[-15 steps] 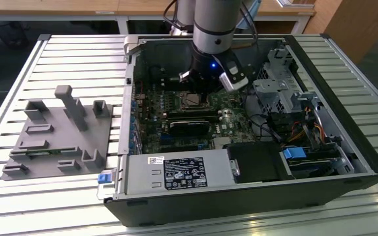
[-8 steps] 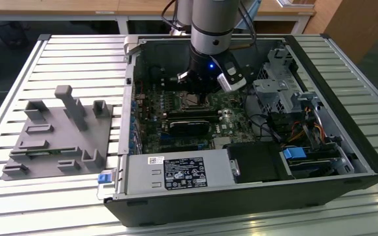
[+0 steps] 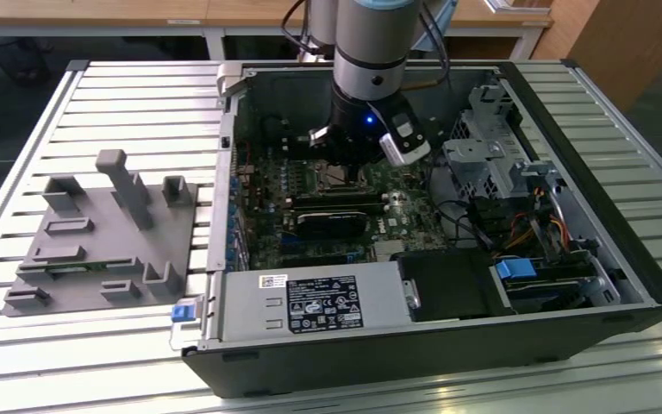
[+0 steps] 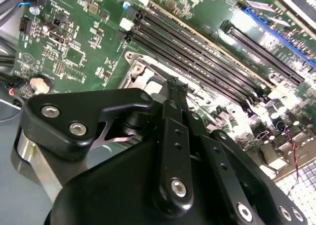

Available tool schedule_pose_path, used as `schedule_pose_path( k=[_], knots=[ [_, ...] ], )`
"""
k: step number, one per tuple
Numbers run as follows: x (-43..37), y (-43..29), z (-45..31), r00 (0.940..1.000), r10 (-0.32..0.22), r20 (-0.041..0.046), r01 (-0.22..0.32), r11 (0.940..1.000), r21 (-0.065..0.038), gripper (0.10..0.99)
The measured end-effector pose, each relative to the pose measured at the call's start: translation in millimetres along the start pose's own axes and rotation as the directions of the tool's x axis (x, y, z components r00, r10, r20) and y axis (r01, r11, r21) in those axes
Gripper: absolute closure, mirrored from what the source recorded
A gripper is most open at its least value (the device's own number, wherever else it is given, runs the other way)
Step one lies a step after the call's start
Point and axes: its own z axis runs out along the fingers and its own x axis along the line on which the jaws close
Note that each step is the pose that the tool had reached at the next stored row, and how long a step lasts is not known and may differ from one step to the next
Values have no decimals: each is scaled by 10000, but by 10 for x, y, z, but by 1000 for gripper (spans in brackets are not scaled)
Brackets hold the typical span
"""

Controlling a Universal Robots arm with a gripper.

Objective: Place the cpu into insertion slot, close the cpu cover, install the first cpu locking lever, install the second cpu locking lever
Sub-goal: 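Install the second cpu locking lever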

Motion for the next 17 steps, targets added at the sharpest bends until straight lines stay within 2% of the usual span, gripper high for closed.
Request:
schedule_pose_path(
  k=[5,11,17],
  knots=[
    [24,-54,-7,10000,1,0,-1,10000,-30,980],
    [131,-71,-1,10000,0,2,0,10000,-80,980],
    [179,-78,61,10000,2,-4,-2,10000,-91,980]
  ],
)
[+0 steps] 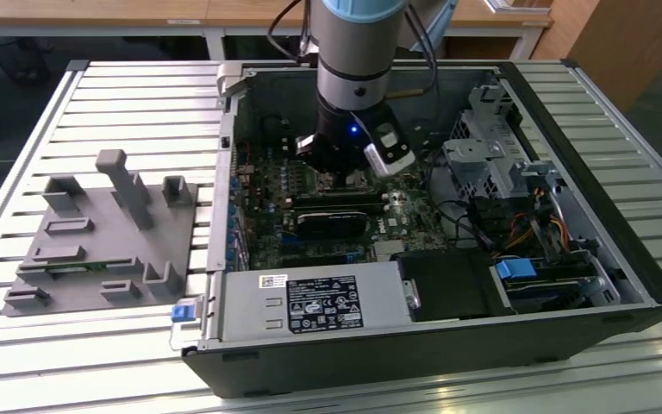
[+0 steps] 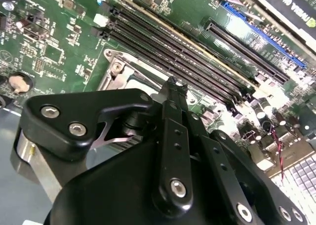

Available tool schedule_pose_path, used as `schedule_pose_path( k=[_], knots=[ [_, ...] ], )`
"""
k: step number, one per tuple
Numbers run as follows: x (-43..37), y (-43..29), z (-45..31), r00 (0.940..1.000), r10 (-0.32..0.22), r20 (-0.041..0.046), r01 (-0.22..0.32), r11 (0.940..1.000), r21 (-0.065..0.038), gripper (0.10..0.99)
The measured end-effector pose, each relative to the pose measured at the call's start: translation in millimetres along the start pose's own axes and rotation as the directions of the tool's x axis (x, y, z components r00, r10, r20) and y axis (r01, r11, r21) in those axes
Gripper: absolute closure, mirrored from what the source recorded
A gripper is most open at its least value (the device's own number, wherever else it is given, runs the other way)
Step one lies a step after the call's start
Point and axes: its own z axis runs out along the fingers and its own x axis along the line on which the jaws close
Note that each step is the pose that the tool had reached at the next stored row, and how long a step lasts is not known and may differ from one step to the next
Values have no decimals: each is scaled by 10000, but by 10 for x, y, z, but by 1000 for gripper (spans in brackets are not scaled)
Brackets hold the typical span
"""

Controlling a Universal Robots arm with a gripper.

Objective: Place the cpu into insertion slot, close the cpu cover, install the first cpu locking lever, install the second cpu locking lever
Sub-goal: 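Install the second cpu locking lever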

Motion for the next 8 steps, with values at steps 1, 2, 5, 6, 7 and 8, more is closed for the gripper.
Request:
schedule_pose_path(
  k=[1,2,5,6,7,8],
  knots=[
    [1,-2,12,10000,-1,-2,1,10000,-8,980],
    [2,-8,17,10000,-1,-3,1,10000,-37,980],
    [7,-45,15,10000,4,2,-4,9996,-286,980],
    [10,-57,14,10000,5,1,-5,9995,-324,980],
    [17,-66,13,10000,6,2,-6,9994,-347,980],
    [26,-73,12,10000,7,2,-6,9993,-367,980]
  ],
)
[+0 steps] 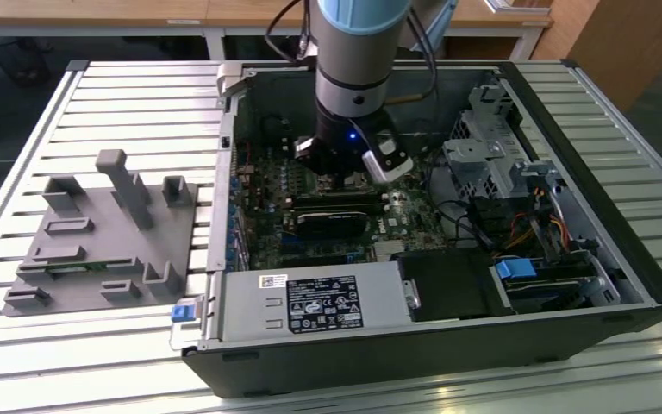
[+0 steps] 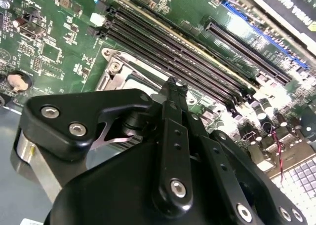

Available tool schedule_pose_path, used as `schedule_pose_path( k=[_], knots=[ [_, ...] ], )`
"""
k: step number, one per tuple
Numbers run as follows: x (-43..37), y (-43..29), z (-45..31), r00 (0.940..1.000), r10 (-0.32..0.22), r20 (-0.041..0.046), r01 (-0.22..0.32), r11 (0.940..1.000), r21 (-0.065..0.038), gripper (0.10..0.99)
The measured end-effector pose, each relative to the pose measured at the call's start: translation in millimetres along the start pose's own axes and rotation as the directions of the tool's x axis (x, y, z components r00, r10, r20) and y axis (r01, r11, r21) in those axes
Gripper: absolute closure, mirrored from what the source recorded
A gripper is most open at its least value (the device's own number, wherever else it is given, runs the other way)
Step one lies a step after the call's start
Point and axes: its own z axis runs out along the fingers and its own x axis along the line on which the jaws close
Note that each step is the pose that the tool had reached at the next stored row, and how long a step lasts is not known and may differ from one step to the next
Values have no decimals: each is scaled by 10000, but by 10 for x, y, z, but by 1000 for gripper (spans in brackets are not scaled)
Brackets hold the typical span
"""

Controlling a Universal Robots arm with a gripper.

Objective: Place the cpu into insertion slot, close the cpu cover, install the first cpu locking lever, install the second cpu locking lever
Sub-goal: 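Install the second cpu locking lever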

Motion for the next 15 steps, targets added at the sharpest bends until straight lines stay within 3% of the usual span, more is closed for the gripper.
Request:
schedule_pose_path(
  k=[7,13,15],
  knots=[
    [74,-23,21,10000,-1,2,1,10000,-72,980],
    [85,-39,116,10000,-1,0,1,10000,-88,980],
    [88,-49,131,10000,0,1,0,9999,-149,980]
  ],
)
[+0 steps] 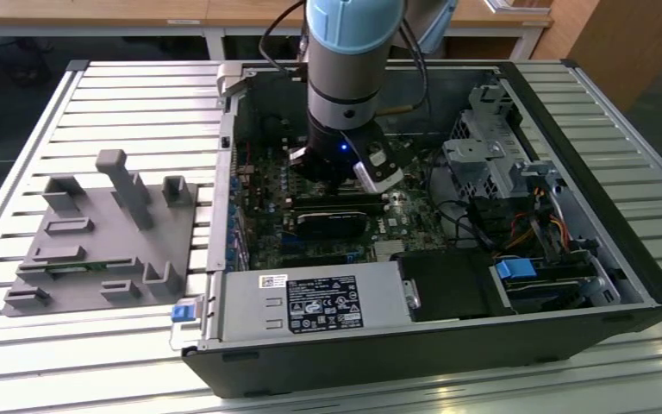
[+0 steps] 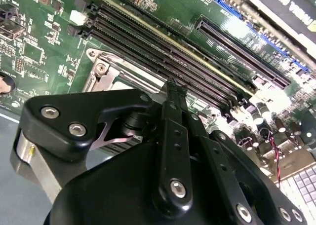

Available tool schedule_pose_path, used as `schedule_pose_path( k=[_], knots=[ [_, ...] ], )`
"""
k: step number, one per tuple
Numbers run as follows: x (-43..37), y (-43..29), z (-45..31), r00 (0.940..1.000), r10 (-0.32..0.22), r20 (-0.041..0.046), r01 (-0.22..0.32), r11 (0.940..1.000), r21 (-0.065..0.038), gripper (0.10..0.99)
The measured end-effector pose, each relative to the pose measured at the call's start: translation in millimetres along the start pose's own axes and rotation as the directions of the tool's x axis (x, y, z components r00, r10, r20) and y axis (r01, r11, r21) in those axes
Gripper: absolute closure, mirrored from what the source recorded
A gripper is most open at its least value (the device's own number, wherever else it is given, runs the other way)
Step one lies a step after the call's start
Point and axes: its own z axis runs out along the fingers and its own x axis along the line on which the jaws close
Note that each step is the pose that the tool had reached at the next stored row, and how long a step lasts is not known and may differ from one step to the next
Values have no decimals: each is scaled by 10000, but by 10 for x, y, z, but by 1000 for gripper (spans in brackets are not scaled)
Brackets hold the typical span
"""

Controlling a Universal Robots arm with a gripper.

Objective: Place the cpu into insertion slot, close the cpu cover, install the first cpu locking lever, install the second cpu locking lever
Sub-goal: 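Install the second cpu locking lever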

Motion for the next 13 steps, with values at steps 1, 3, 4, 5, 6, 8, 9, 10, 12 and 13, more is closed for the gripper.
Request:
schedule_pose_path(
  k=[1,3,4,5,6,8,9,10,12,13],
  knots=[
    [3,-10,2,10000,1,2,-1,10000,-46,980],
    [15,-35,-1,10000,2,2,-2,9999,-116,980],
    [22,-47,-3,10000,2,2,-2,9999,-143,980],
    [31,-57,-4,10000,3,4,-3,9998,-178,980],
    [44,-66,-5,10000,3,4,-3,9998,-213,980],
    [72,-81,-7,10000,3,6,-3,9996,-271,980],
    [85,-85,-7,10000,3,6,-3,9995,-304,980],
    [98,-88,-6,10000,4,7,-4,9994,-337,980],
    [128,-92,-1,10000,5,8,-4,9992,-391,980],
    [150,-92,2,10000,4,12,-4,9991,-414,980]
  ],
)
